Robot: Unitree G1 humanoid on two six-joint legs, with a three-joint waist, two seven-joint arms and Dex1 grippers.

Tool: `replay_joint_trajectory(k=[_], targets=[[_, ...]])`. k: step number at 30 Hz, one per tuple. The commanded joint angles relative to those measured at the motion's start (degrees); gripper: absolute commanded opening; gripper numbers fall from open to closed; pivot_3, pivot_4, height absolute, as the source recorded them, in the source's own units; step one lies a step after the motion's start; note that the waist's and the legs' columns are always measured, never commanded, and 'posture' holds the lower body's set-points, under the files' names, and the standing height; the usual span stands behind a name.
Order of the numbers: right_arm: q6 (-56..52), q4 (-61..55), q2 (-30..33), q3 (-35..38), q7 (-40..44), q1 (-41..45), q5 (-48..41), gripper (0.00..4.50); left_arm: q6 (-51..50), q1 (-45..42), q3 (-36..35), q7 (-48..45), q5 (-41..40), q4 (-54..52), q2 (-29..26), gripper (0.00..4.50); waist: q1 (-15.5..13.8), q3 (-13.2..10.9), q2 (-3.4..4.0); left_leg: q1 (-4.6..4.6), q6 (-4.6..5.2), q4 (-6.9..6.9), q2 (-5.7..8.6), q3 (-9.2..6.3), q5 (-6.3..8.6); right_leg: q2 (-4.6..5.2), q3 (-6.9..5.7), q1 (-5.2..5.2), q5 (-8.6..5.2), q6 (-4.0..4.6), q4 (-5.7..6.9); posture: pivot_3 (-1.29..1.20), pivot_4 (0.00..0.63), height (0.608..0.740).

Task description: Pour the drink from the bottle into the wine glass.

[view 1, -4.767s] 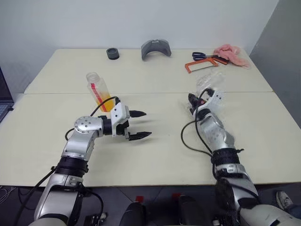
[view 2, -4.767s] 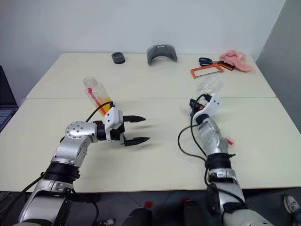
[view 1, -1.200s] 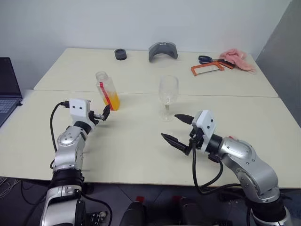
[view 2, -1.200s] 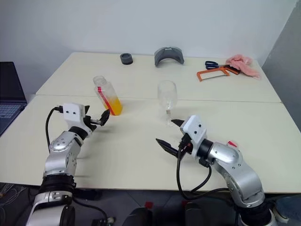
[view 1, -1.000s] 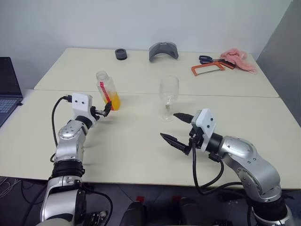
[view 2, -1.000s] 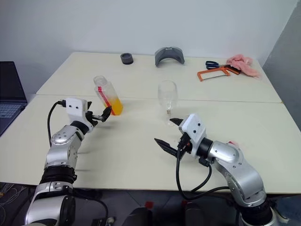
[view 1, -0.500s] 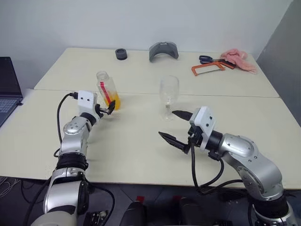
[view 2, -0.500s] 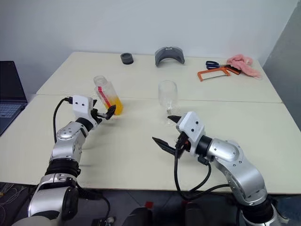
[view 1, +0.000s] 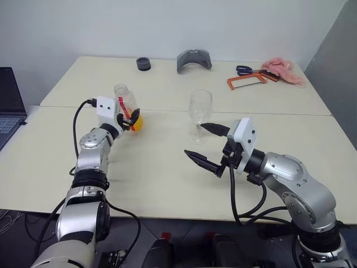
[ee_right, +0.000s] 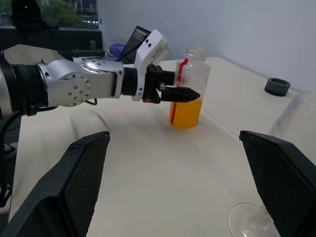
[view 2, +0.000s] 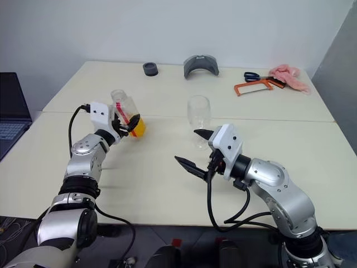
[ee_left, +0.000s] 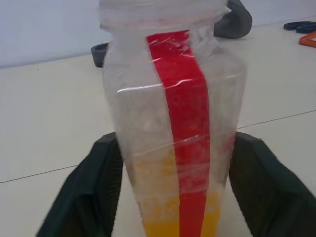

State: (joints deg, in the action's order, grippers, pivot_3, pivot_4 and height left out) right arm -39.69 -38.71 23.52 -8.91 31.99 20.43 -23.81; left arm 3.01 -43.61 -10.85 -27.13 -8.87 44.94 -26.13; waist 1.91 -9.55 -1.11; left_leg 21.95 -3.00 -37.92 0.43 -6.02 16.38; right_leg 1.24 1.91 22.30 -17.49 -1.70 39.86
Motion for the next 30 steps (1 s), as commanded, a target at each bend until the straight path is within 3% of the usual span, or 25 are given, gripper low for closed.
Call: replay_joint_trajectory(k=[1, 4, 15, 30], targets=[[1.1, -1.7, 0.1, 1.1, -0.7, 0.8, -0.4, 4.50, 0.8, -1.7, -0.5, -0.6, -0.8, -0.5, 0.0, 2.09, 0.0, 0.0, 0.00, 0.00, 0.00, 0.00, 0.00, -0.01, 0.00, 0.00, -0.01, 0.00, 0.00, 0.00, 0.00, 0.00, 0.150, 0.740], [1.3, -1.7, 0.2, 1.2, -1.0, 0.7, -0.3, 4.50, 0.4, -1.6, -0.2, -0.9, -0.8, -1.6, 0.5, 1.68, 0.0, 0.0, 0.00, 0.00, 0.00, 0.00, 0.00, 0.00, 0.00, 0.00, 0.00, 0.00, 0.00, 0.00, 0.00, 0.00, 0.150, 0.740], [7.2, 0.8, 0.7, 6.3, -4.6, -1.9, 3.5, 4.50, 7.2, -6.7, 11.8, -3.3, 9.2, -12.3, 1.9, 1.68, -0.3, -0.1, -0.21, 0.15, -0.03, -0.01, 0.05, -0.02, -0.01, 0.03, 0.00, 0.03, 0.00, -0.01, -0.10, 0.00, 0.150, 0.740], [8.7, 2.4, 1.5, 11.3, -4.8, -4.5, 1.6, 4.50, 33.0, -19.2, 19.6, -0.5, 21.2, 4.1, 0.4, 1.67, -0.1, -0.2, -0.25, 0.14, 0.00, 0.02, 0.08, 0.10, 0.00, -0.04, 0.05, 0.05, 0.00, -0.01, -0.10, 0.00, 0.150, 0.740]])
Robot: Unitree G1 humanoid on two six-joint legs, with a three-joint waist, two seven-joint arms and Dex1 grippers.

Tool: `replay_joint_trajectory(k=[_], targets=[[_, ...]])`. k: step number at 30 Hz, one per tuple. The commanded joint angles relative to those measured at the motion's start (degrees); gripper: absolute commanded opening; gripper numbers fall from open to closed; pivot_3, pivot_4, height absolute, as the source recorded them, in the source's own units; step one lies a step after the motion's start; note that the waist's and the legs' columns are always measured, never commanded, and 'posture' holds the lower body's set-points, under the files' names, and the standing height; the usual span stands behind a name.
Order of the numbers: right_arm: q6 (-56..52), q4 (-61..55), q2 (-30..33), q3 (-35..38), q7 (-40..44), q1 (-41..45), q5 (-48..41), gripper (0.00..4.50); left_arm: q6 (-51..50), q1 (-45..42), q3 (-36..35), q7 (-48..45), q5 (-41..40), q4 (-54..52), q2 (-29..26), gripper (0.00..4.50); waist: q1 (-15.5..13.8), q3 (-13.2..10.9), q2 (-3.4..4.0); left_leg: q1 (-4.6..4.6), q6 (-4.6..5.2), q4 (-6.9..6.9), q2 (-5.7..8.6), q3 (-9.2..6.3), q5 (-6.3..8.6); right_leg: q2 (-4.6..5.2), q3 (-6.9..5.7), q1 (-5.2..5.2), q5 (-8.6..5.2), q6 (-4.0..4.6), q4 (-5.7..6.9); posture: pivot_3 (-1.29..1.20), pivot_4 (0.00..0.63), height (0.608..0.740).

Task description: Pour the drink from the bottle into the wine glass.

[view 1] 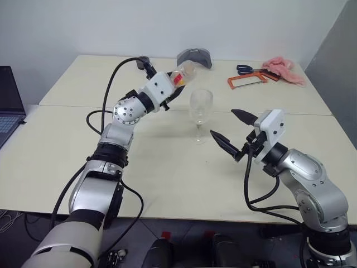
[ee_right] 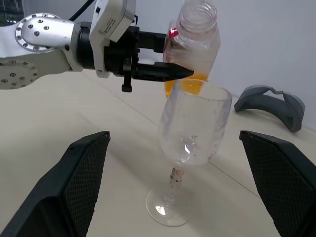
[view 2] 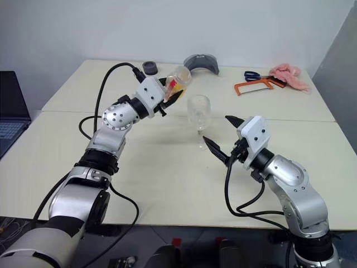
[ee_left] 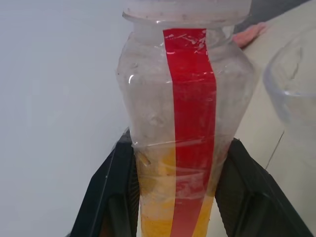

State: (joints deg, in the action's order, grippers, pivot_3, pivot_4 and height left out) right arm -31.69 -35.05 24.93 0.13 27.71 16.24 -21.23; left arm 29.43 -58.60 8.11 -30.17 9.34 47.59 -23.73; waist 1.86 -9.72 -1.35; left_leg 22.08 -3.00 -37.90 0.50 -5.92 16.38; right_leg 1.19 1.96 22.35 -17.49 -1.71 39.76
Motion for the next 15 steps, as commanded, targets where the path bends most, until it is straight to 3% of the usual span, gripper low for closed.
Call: replay_joint_trajectory(k=[1, 15], targets=[[0.7, -1.2, 0.1, 2.5, -0.6, -0.5, -1.0, 4.50, 8.1, -5.0, 1.2, 3.3, 4.2, 2.9, -2.5, 1.67, 0.0, -0.1, -0.03, 0.01, 0.00, 0.00, 0.00, -0.01, 0.00, 0.00, 0.00, 0.00, 0.00, 0.00, 0.00, 0.00, 0.150, 0.740], [1.0, 0.2, 2.4, 3.1, -0.6, -2.6, 0.3, 4.50, 20.0, -11.5, 7.3, 17.3, 17.9, 13.2, -5.6, 1.67, 0.0, -0.2, -0.06, 0.01, 0.01, 0.00, 0.08, 0.03, 0.00, 0.00, -0.02, 0.01, 0.00, 0.00, 0.02, 0.00, 0.150, 0.740]])
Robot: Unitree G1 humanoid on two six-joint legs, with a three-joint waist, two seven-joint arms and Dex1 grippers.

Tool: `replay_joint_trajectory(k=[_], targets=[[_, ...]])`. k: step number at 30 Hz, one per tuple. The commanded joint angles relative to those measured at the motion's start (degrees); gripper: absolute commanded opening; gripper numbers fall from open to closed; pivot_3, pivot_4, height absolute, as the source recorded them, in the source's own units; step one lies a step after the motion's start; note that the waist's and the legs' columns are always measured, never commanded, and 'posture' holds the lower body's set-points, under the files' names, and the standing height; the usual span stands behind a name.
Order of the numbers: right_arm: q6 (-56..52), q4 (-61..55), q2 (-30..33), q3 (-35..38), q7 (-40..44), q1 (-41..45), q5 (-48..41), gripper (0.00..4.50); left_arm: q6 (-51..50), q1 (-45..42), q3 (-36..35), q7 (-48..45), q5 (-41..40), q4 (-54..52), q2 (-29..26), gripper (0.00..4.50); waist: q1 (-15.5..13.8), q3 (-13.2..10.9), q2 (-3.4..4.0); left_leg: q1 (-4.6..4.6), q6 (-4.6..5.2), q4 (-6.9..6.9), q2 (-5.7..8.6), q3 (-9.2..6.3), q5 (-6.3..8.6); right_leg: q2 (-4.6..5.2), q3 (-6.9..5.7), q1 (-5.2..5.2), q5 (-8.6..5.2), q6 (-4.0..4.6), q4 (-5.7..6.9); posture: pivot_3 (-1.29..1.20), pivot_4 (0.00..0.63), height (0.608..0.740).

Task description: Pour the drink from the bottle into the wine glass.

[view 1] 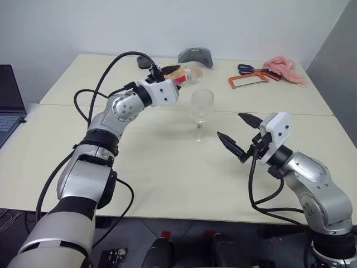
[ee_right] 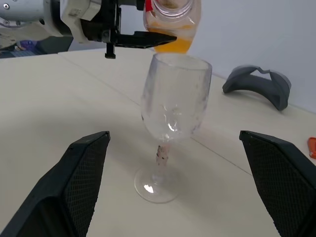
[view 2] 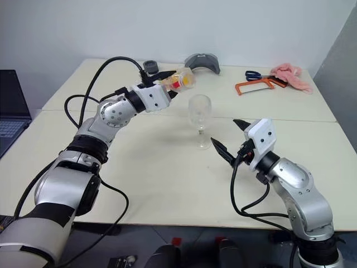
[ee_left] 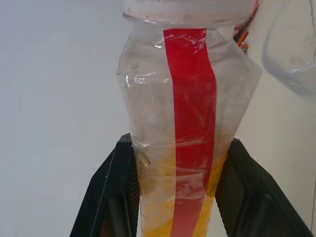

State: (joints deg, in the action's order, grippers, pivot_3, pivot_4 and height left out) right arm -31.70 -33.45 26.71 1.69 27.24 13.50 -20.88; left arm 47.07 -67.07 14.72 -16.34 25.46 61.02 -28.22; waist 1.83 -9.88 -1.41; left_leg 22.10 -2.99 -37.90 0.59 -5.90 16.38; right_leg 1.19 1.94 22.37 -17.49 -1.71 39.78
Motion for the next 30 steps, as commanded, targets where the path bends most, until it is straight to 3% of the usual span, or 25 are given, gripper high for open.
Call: replay_joint_trajectory(k=[1, 30], targets=[[1.0, -1.5, 0.7, 1.6, -0.2, 0.1, -0.1, 4.50, 2.7, -3.3, 1.1, 4.5, 2.6, 0.2, -1.2, 1.67, 0.0, 0.0, 0.00, 0.00, 0.00, 0.00, 0.00, 0.01, 0.00, 0.00, 0.01, 0.01, 0.00, 0.00, 0.01, 0.00, 0.150, 0.740], [-0.6, -3.0, 0.5, 0.9, -0.4, -0.2, -1.7, 4.50, 3.0, -10.2, 9.2, 21.6, 15.7, 6.8, -3.5, 1.67, 0.0, 0.0, -0.06, 0.02, -0.01, -0.02, 0.19, 0.21, 0.00, 0.03, 0.02, 0.05, 0.00, 0.00, 0.09, 0.00, 0.150, 0.740]])
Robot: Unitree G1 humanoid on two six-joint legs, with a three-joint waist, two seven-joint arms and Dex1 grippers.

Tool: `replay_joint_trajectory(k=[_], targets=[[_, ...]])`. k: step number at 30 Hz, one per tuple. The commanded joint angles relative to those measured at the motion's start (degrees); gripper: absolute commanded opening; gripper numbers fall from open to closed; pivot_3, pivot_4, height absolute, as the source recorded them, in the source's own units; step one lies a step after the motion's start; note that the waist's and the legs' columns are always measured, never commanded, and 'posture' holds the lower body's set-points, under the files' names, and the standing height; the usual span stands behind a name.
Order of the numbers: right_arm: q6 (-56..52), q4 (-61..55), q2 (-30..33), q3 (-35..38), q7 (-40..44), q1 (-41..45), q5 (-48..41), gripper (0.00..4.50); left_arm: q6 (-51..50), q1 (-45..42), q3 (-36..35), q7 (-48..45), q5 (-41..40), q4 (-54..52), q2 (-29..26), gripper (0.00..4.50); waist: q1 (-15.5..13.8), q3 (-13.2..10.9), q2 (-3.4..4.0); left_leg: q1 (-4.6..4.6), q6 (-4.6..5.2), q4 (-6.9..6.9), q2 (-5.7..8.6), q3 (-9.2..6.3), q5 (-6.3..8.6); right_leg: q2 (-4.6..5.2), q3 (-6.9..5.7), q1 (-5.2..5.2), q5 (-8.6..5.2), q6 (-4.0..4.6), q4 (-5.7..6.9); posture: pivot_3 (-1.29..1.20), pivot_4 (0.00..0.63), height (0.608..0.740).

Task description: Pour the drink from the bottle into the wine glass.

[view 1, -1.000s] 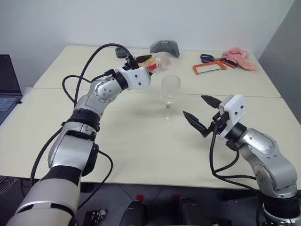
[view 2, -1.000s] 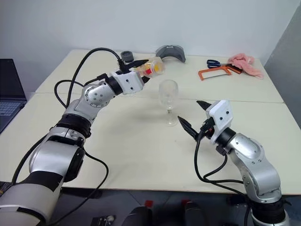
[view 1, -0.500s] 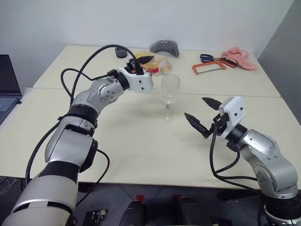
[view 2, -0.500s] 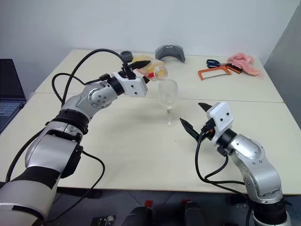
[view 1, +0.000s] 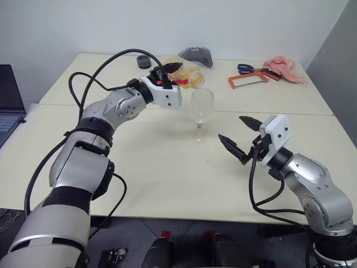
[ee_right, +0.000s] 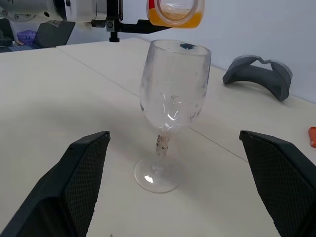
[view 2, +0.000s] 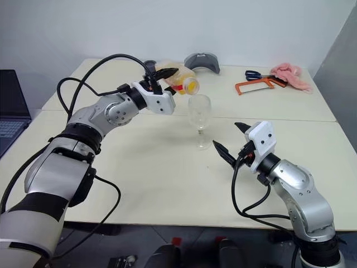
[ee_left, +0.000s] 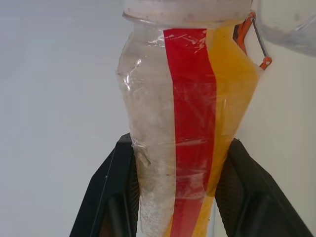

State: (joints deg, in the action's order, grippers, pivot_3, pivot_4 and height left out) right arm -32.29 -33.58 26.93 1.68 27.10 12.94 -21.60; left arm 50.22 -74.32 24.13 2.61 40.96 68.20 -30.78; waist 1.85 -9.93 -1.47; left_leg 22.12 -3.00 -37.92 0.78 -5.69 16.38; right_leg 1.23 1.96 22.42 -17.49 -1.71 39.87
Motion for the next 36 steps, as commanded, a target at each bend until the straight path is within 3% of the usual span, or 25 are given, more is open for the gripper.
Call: replay_joint_trajectory(k=[1, 21, 36], targets=[[-0.1, -3.0, 0.2, 0.9, -0.2, 0.3, -1.1, 4.50, -0.2, -3.2, 0.1, 3.1, 0.4, -0.3, -0.9, 1.67, 0.0, 0.0, 0.00, 0.00, 0.00, 0.00, 0.00, 0.00, 0.00, 0.00, 0.00, 0.00, 0.00, 0.00, 0.00, 0.00, 0.150, 0.740], [-1.4, -5.4, -0.6, -0.6, -0.7, -0.5, -1.7, 4.50, -2.7, -5.8, 4.1, 8.8, 4.2, 1.5, -0.5, 1.67, 0.0, 0.0, -0.01, 0.00, -0.01, -0.02, 0.01, 0.06, 0.00, 0.00, 0.01, 0.02, 0.00, 0.00, 0.03, 0.00, 0.150, 0.740], [4.0, -4.8, -4.6, 0.0, -2.6, -2.1, -1.4, 4.50, -3.5, -7.1, 5.8, 10.8, 5.3, 2.7, -0.6, 1.67, 0.0, 0.0, -0.01, 0.00, -0.01, -0.03, 0.02, 0.12, -0.01, 0.02, 0.04, 0.05, 0.00, 0.00, 0.07, 0.00, 0.150, 0.740]])
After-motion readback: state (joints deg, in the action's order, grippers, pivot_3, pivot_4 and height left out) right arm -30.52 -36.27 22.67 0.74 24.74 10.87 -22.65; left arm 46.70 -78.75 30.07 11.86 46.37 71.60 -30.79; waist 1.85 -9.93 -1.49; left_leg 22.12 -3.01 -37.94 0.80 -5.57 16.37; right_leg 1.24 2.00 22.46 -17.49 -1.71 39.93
